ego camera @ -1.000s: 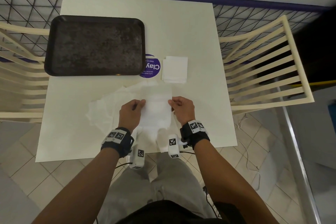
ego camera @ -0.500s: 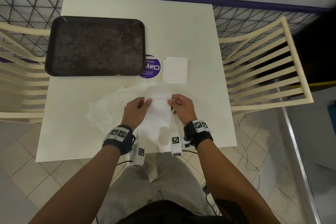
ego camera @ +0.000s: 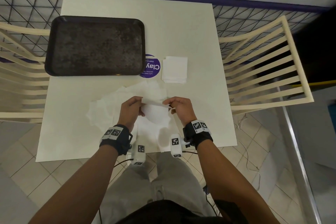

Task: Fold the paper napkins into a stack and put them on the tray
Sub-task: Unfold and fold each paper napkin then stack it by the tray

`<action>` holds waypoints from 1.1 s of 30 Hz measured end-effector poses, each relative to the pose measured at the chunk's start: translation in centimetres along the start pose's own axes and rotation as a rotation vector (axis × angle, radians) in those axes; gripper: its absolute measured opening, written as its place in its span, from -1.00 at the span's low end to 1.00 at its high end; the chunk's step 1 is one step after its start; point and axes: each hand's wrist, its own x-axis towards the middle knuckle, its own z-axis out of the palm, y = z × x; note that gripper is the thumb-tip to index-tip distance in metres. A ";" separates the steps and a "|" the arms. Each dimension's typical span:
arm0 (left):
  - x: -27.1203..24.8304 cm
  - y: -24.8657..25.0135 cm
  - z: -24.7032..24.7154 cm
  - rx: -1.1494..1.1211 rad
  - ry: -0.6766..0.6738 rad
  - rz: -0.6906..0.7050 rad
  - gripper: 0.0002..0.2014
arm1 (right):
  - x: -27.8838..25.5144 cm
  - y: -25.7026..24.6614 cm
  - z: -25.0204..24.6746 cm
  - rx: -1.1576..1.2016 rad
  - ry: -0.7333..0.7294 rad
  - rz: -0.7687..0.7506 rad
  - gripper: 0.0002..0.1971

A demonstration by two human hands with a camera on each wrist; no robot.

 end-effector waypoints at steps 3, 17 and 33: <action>0.1 -0.1 -0.2 -0.015 0.009 -0.031 -0.67 | -0.3 -0.2 0.0 0.046 -0.024 0.018 -0.69; 0.3 -0.5 -0.4 0.271 0.021 0.144 -0.94 | 0.2 -0.3 1.0 -0.271 -0.054 -0.164 -0.81; -0.4 0.4 0.5 0.475 0.118 0.316 -0.89 | 0.5 -1.1 0.3 -0.355 -0.055 -0.175 -0.94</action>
